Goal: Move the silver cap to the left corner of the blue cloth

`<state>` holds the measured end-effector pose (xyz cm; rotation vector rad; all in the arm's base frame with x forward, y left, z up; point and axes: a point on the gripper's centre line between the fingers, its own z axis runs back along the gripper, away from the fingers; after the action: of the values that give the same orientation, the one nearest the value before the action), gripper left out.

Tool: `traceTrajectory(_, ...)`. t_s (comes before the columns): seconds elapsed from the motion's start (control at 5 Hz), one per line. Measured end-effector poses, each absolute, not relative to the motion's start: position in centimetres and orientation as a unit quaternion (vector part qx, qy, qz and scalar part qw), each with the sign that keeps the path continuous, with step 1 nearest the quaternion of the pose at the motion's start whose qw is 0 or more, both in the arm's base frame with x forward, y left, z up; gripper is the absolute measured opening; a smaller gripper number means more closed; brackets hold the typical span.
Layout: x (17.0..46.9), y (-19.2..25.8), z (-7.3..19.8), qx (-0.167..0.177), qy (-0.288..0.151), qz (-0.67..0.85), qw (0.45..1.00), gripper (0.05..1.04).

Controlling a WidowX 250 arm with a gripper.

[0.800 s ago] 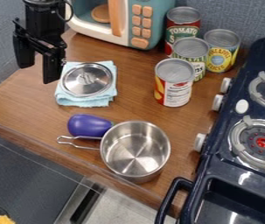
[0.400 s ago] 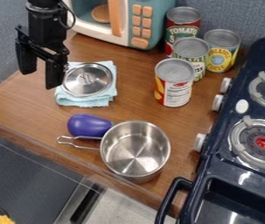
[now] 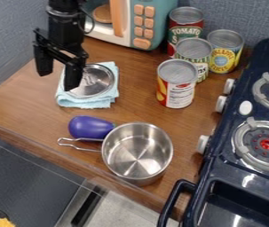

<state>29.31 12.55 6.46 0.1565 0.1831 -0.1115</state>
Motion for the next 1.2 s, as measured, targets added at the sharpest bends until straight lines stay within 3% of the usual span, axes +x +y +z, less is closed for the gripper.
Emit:
traceTrajectory(0.4,32.3,11.7,6.2,0.076,0.077,-0.04,0.993,1.001)
traceTrajectory(0.8,34.4,11.5,4.7,0.056,0.084,-0.024,0.995,1.001)
traceTrajectory(1.2,36.3,12.8,2.3,0.062,0.106,0.034,0.992,1.001)
